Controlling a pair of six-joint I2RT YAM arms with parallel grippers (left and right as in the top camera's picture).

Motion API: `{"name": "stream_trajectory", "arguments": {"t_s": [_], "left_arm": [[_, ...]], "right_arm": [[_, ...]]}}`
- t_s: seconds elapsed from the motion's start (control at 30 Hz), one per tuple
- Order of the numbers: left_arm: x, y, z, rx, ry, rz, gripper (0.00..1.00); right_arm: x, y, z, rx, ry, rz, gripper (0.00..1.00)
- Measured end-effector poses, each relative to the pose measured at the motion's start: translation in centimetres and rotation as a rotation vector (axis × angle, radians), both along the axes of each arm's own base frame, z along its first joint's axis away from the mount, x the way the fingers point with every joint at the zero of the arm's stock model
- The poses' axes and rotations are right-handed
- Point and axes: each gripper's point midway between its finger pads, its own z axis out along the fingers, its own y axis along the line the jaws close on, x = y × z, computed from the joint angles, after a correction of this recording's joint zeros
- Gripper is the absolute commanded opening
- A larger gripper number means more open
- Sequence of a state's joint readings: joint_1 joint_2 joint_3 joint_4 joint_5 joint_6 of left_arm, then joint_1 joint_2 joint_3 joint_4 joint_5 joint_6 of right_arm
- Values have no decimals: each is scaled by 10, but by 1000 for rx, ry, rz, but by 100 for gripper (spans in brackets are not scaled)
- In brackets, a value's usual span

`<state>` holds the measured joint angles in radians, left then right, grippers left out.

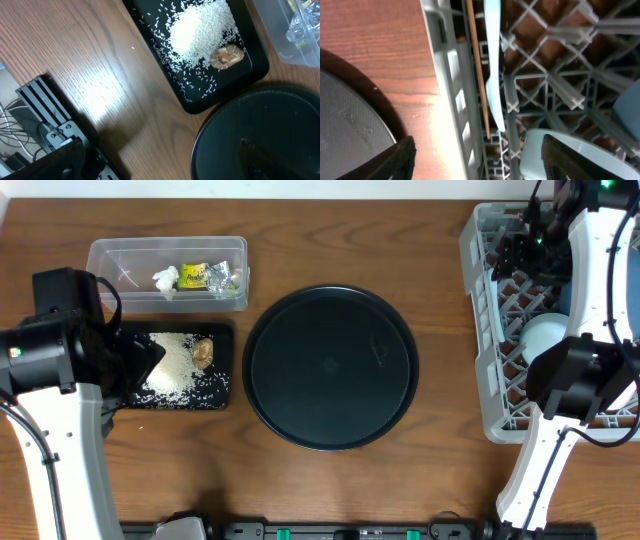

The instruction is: Sort waste into correct bins and load items into the dishwasher rack

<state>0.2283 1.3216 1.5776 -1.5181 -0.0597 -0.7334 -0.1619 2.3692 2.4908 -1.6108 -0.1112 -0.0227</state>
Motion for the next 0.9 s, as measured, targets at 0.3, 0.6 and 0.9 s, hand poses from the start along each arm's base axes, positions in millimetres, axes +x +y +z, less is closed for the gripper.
{"name": "stream_trajectory", "arguments": {"t_s": [0.3,0.6,0.9], "left_arm": [[0,0,0,0,0,0,98],[0,0,0,-1,1,0,98],[0,0,-1,-1,2,0,98]], "right_arm": [[-7,16,46,86,-67,-58,75],[-99,31,140,75,-190,-82,93],[-233,44,151,17,-323,-117,99]]}}
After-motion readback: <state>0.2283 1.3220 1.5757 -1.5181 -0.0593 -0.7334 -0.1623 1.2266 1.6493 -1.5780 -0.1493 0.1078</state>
